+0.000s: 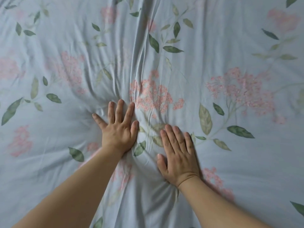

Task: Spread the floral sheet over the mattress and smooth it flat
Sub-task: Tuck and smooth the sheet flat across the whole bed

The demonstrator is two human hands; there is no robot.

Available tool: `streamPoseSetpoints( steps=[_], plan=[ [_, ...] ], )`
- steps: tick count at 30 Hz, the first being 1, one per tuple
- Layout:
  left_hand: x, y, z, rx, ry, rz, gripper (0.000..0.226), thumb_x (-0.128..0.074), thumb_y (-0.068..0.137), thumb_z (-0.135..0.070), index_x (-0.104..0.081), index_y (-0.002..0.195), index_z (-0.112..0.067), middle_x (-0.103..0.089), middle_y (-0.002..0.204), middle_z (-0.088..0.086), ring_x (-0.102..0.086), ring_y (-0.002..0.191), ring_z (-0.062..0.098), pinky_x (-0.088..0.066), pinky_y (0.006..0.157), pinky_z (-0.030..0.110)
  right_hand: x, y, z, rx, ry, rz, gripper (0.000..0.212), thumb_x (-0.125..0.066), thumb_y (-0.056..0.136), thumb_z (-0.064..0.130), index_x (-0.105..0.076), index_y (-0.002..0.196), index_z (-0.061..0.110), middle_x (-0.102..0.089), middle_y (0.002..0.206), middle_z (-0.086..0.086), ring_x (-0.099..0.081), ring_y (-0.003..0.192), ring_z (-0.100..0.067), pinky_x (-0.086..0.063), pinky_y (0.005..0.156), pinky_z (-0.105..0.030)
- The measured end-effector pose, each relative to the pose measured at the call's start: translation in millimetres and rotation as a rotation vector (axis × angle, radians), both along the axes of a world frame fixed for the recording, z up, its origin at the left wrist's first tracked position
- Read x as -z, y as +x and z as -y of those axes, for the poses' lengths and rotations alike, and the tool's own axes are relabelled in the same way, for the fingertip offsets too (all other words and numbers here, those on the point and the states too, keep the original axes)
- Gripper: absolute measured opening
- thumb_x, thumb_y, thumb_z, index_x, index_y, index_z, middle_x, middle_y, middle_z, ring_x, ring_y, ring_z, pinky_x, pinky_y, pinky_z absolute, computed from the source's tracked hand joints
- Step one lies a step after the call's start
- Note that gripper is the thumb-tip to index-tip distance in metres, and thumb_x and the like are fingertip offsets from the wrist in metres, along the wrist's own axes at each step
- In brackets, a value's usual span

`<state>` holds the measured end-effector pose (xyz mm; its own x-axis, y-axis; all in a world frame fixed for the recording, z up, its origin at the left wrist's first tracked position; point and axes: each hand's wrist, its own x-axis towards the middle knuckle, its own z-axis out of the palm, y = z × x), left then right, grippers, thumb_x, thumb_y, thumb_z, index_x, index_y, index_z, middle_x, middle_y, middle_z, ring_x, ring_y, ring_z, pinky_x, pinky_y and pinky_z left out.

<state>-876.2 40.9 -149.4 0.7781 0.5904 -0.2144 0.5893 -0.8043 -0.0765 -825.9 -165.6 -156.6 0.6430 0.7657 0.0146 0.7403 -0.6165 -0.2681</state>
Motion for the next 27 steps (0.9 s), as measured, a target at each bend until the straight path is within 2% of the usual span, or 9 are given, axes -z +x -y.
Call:
streamPoseSetpoints(
  steps=[3,6,9,11,13,16,19,22,27],
  plan=[
    [-10.8,5.6,0.5,0.002,-0.033,-0.044,0.063,-0.011,0.093,-0.050,0.001,0.152,-0.035,0.002,0.162,0.002,0.014,0.147,0.025,0.009,0.106,0.072,-0.7,1.5,2.5,0.001,-0.013,-0.018,0.068,-0.036,0.086,0.041,-0.038,0.146,0.009,-0.028,0.156,-0.007,-0.023,0.146,-0.023,-0.019,0.117,-0.047],
    [-28.5,26.4,7.8,0.030,-0.089,0.189,0.065,-0.024,0.089,-0.040,-0.020,0.152,-0.025,-0.011,0.161,0.003,0.003,0.149,0.023,0.006,0.112,0.065,-2.1,-0.6,4.4,0.007,-0.027,-0.030,0.065,-0.036,0.088,0.038,-0.039,0.146,0.010,-0.027,0.157,-0.006,-0.022,0.146,-0.022,-0.018,0.117,-0.046],
    [-40.5,97.6,16.6,0.246,-0.092,0.372,0.061,-0.032,0.090,-0.035,-0.033,0.148,-0.018,-0.021,0.159,0.005,-0.007,0.148,0.026,0.000,0.117,0.057,-3.1,2.8,0.2,0.013,-0.019,-0.049,0.064,-0.040,0.085,0.036,-0.043,0.144,0.010,-0.031,0.155,-0.006,-0.025,0.144,-0.021,-0.017,0.117,-0.045],
    [-43.6,148.2,33.3,0.366,-0.176,0.318,0.058,-0.028,0.093,-0.034,-0.028,0.150,-0.021,-0.017,0.160,0.002,-0.005,0.149,0.025,0.001,0.118,0.054,-2.0,3.7,-0.7,0.022,-0.014,-0.043,0.065,-0.040,0.084,0.036,-0.042,0.144,0.010,-0.031,0.155,-0.006,-0.025,0.144,-0.021,-0.018,0.116,-0.047],
    [-35.4,175.4,44.0,0.410,-0.264,0.207,0.055,-0.019,0.099,-0.039,-0.016,0.153,-0.028,-0.008,0.162,-0.003,0.001,0.149,0.020,0.004,0.118,0.050,-2.3,2.2,-0.7,0.035,-0.028,-0.040,0.066,-0.040,0.084,0.036,-0.040,0.145,0.010,-0.031,0.155,-0.005,-0.024,0.145,-0.021,-0.020,0.115,-0.047],
    [-19.6,157.3,18.2,0.264,-0.242,0.156,0.057,-0.017,0.099,-0.044,-0.007,0.153,-0.032,-0.003,0.162,-0.008,0.004,0.148,0.015,0.008,0.118,0.045,-1.7,4.3,-0.6,0.034,-0.038,-0.021,0.066,-0.040,0.084,0.036,-0.041,0.144,0.010,-0.033,0.154,-0.006,-0.026,0.144,-0.021,-0.021,0.114,-0.047],
    [-17.3,92.5,-34.0,0.089,-0.133,0.125,0.059,-0.015,0.098,-0.046,0.000,0.153,-0.032,0.003,0.161,-0.009,0.008,0.148,0.015,0.008,0.119,0.044,-2.3,2.8,-0.9,0.032,-0.046,-0.025,0.065,-0.038,0.086,0.036,-0.038,0.146,0.010,-0.031,0.155,-0.006,-0.024,0.145,-0.021,-0.021,0.115,-0.046],
    [-24.8,28.1,-76.6,-0.107,-0.118,0.034,0.060,-0.013,0.097,-0.046,0.006,0.153,-0.031,0.010,0.161,-0.007,0.013,0.147,0.016,0.009,0.118,0.046,-1.7,2.9,-1.0,0.036,-0.021,-0.022,0.065,-0.037,0.087,0.036,-0.035,0.147,0.011,-0.029,0.156,-0.006,-0.023,0.145,-0.021,-0.021,0.115,-0.047],
    [-24.9,-21.7,-74.0,-0.172,-0.084,0.019,0.059,-0.020,0.100,-0.042,0.000,0.154,-0.027,0.006,0.162,-0.005,0.012,0.148,0.018,0.009,0.118,0.048,-2.1,3.9,0.6,0.038,-0.015,-0.012,0.066,-0.038,0.086,0.036,-0.038,0.146,0.009,-0.031,0.155,-0.007,-0.024,0.145,-0.022,-0.022,0.115,-0.047]
  ],
)
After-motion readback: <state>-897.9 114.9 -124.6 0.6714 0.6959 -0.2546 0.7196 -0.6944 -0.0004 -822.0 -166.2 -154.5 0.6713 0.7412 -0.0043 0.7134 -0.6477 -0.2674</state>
